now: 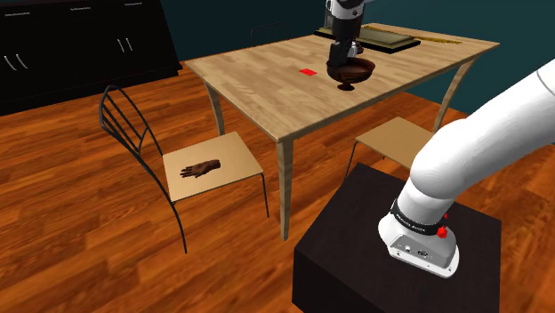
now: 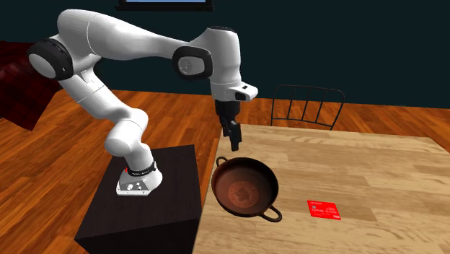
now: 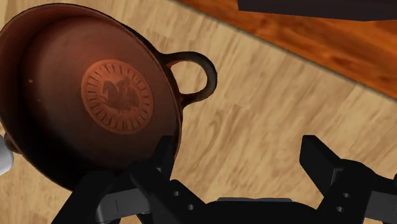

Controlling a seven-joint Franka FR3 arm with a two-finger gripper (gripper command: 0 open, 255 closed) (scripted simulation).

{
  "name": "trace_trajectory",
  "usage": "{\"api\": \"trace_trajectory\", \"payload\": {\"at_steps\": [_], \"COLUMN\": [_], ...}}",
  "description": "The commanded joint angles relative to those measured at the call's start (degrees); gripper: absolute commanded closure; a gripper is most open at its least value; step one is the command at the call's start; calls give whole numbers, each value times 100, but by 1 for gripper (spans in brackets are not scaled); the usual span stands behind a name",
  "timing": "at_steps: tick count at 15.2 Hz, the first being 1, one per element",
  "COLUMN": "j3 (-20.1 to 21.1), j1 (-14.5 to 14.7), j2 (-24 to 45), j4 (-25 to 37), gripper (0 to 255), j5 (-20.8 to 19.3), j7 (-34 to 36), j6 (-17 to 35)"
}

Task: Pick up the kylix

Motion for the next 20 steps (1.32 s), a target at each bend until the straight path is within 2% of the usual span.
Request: {"api": "trace_trajectory", "payload": {"at_steps": [1,3,12,13,20], "j3": [-212,-372,-428,-432,-431], "j1": [-65,-114,-136,-140,-137], "j2": [344,627,712,704,717], "j4": [191,376,-131,-142,-134], "gripper": [0,0,0,255,255], "j5": [-30,-26,-68,-71,-67], "j7": [-214,-380,-322,-327,-324], "j6": [169,276,865,869,873]}}
